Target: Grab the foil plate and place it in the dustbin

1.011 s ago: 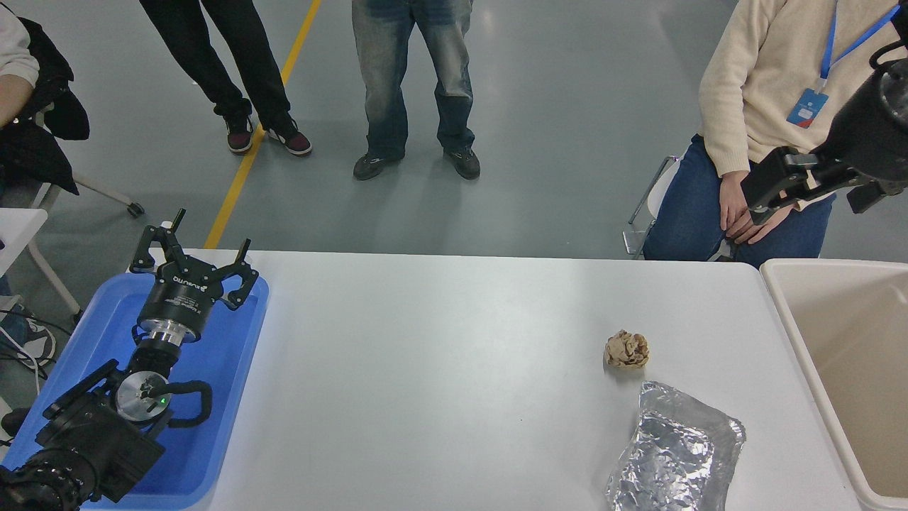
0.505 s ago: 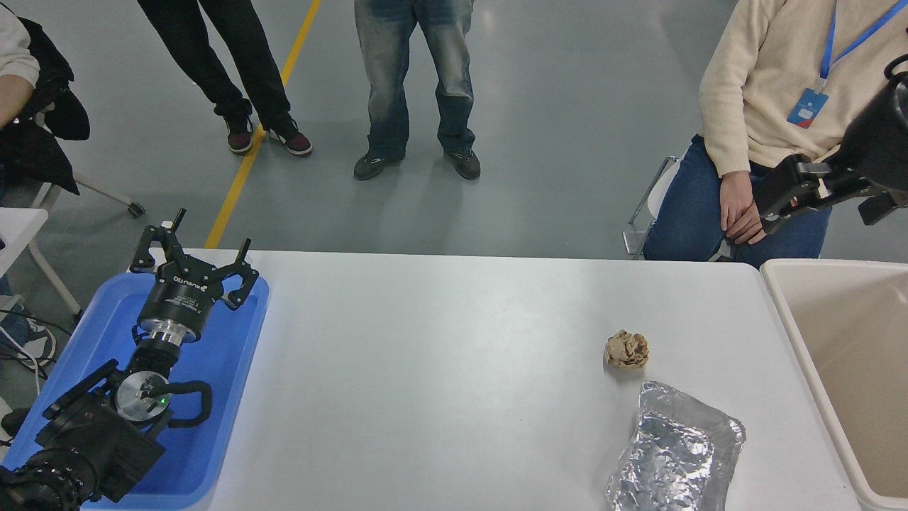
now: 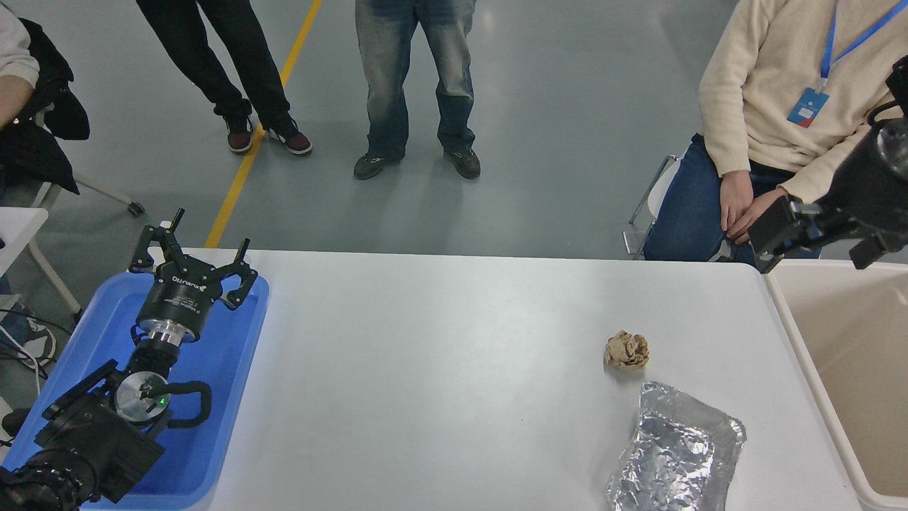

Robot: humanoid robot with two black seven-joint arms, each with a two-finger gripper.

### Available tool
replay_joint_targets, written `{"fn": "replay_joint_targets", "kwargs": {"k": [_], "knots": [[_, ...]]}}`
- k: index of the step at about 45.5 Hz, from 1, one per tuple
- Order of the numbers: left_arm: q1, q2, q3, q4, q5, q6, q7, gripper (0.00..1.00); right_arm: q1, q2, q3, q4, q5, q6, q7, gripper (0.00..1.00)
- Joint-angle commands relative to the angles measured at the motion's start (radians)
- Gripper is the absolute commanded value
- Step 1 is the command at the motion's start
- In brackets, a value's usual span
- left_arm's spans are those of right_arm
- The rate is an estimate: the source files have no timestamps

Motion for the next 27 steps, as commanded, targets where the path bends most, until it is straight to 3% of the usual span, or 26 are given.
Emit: {"fn": "replay_joint_targets", "kwargs": {"k": [1,10,19,27], "knots": [[0.0,-0.001,0.0,-0.001,0.0,0.0,0.001,1.0,-0.19,-0.046,0.028,-0.001,0.0,-0.069,0.0,0.81],[0.0,0.001,0.0,0.001,0.0,0.0,-0.001,1.0,-0.412,-0.138,0.102,-0.012,0.058,-0.237,0.002,0.8],[0.001,0.001,0.0,0.001,0.0,0.0,-0.003,1.0,-0.619,-0.14,0.127,-0.014,0.074,-0.448,0.002,0.67],[0.001,0.001,0.0,0.001,0.0,0.0,-0.004,1.0,-0.691,-0.135,0.143,-0.011,0.075,-0.52,0.0,0.68]]}}
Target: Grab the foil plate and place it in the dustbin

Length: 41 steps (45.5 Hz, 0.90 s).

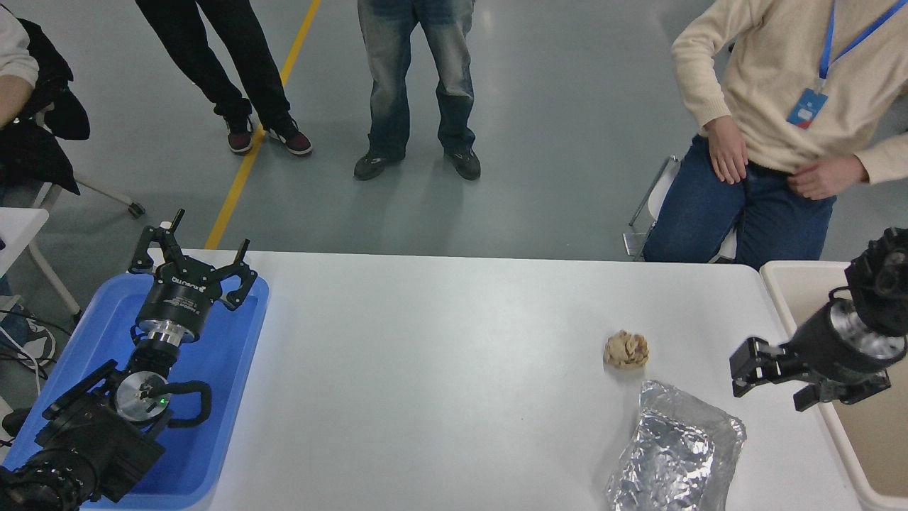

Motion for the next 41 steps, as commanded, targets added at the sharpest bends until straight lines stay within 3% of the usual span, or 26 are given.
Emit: {"fn": "replay_joint_targets", "kwargs": {"k": [1,13,18,30,41], "knots": [[0.0,0.0,0.0,0.0,0.0,0.0,-0.002,1.0,-0.147,-0.015,0.029,0.001,0.015,-0.135,0.0,0.69],[0.0,0.0,0.0,0.0,0.0,0.0,-0.002,1.0,-0.207,-0.015,0.057,0.001,0.026,-0.137,-0.001,0.71],[0.002,0.0,0.0,0.0,0.0,0.0,-0.002,1.0,-0.248,-0.015,0.121,-0.007,0.029,-0.137,-0.001,0.79],[0.0,0.0,0.0,0.0,0.0,0.0,-0.002,1.0,-0.331,-0.015,0.245,-0.044,0.125,-0.143,-0.003,0.75],[0.0,0.0,0.0,0.0,0.0,0.0,-0.002,1.0,-0.414,0.024,0.255,-0.122,0.129,-0.206,-0.004,0.69]]}}
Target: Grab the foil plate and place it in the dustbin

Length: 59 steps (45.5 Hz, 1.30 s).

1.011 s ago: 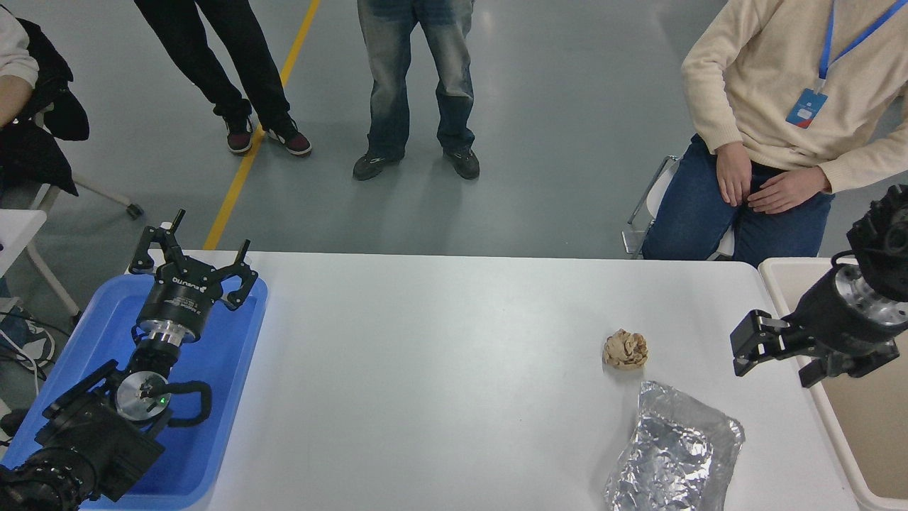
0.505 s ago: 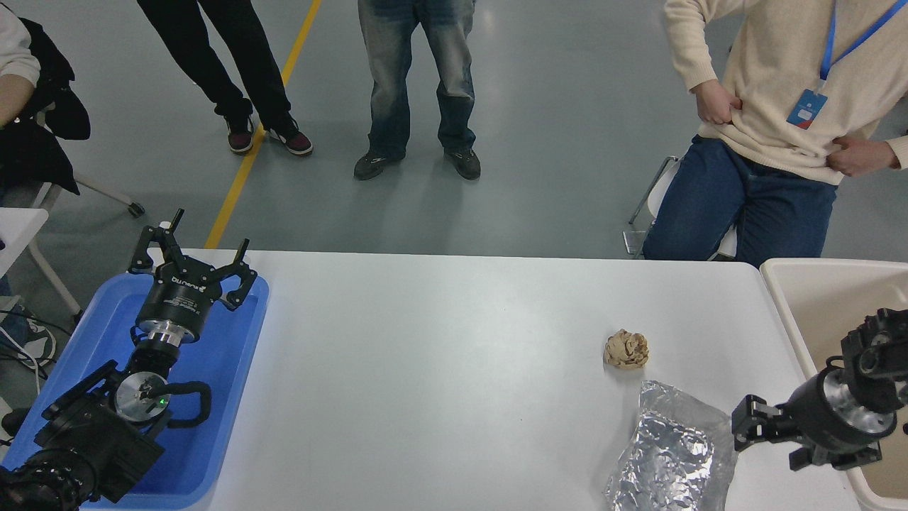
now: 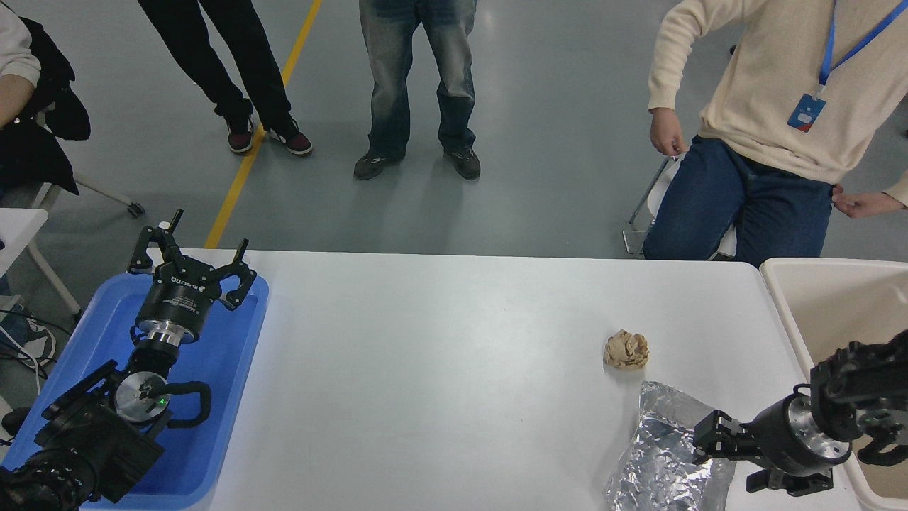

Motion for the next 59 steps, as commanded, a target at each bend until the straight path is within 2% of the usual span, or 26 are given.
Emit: {"fn": "replay_joint_targets", "kwargs": {"k": [1,12,17,19,24,31,54,59], "knots": [[0.0,0.0,0.0,0.0,-0.001,0.0,0.001,1.0,-0.091,0.035,0.033,-0.068,0.021,-0.062,-0.001,0.69],[0.0,0.0,0.0,0.0,-0.001,0.0,0.001,1.0,-0.134,0.04,0.033,-0.113,0.021,-0.078,-0.003,0.7],[0.0,0.0,0.0,0.0,-0.001,0.0,0.001,1.0,-0.142,0.041,0.033,-0.113,0.023,-0.078,-0.003,0.64],[0.0,0.0,0.0,0.0,0.001,0.0,0.001,1.0,-0.142,0.041,0.033,-0.111,0.023,-0.078,-0.003,0.57],[0.0,0.0,0.0,-0.001,0.001,0.0,0.001,1.0,-0.14,0.041,0.032,-0.103,0.021,-0.061,-0.003,0.3],[0.0,0.0,0.0,0.0,0.001,0.0,0.001,1.0,-0.14,0.04,0.03,-0.096,0.021,-0.058,-0.003,0.0],[0.0,0.0,0.0,-0.001,0.001,0.0,0.001,1.0,-0.113,0.024,0.036,-0.037,0.023,-0.052,-0.007,0.0],[-0.002,0.0,0.0,0.0,0.001,0.0,0.001,1.0,-0.01,-0.032,0.019,0.048,0.017,-0.049,-0.046,0.0]]}}
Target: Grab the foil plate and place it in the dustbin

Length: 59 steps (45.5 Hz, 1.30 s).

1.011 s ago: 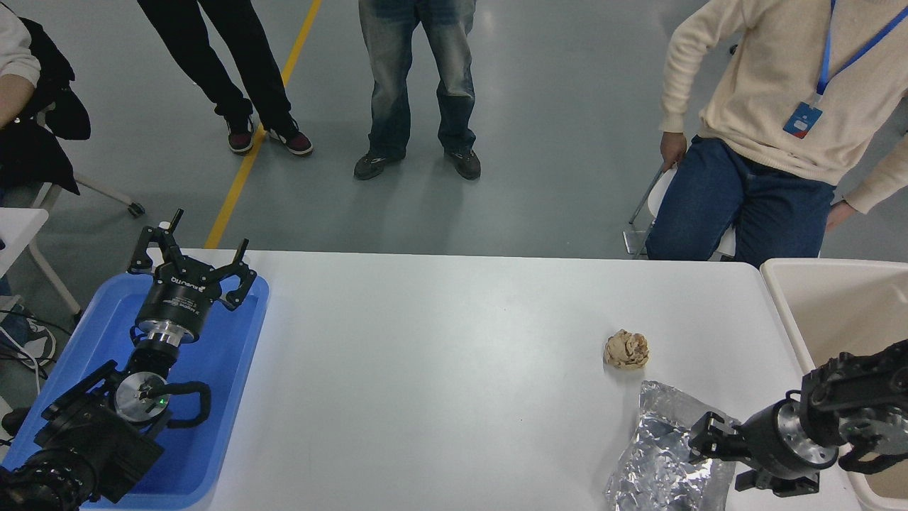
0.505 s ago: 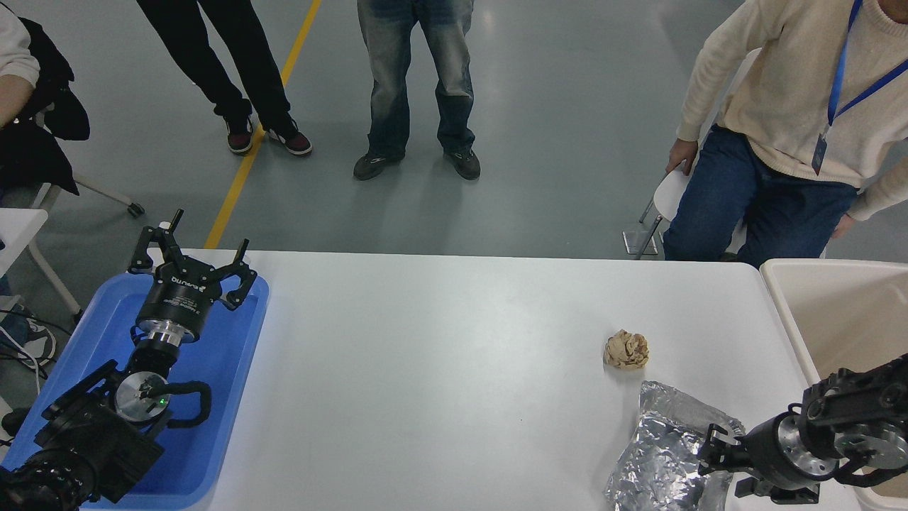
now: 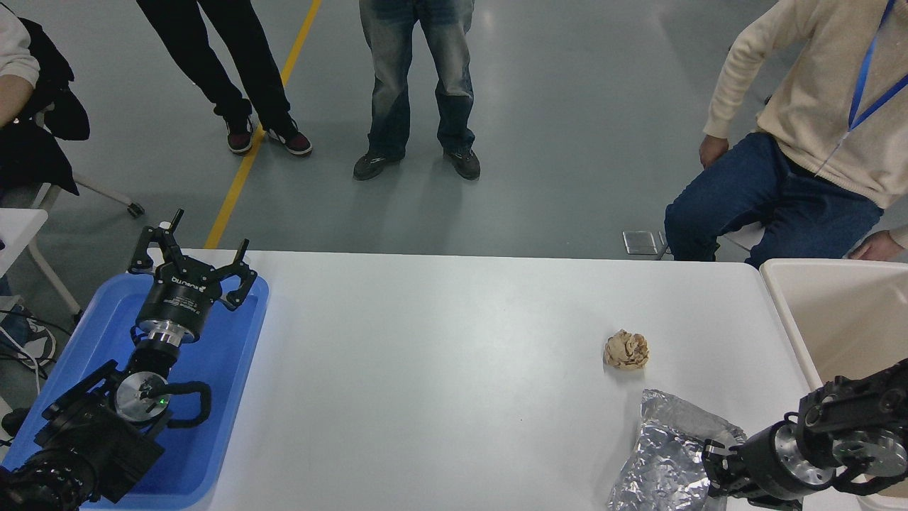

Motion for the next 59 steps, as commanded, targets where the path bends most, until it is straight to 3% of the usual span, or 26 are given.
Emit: {"fn": "replay_joint_targets", "kwargs": {"k": [1,6,28,59], "knots": [[0.0,0.0,0.0,0.0,0.0,0.0,0.0,1.0,0.125,-0.068,-0.018,0.114,-0.008,0.006,-0.045,0.0],[0.0,0.0,0.0,0.0,0.0,0.0,0.002,1.0,0.266,-0.088,-0.07,0.184,-0.014,0.069,-0.089,0.0],[0.0,0.0,0.0,0.0,0.0,0.0,0.002,1.0,0.993,-0.097,-0.317,0.306,-0.017,0.58,-0.092,0.0],[0.0,-0.002,0.0,-0.001,0.0,0.0,0.002,1.0,1.38,0.004,-0.408,0.309,-0.015,0.589,-0.092,0.0]]}}
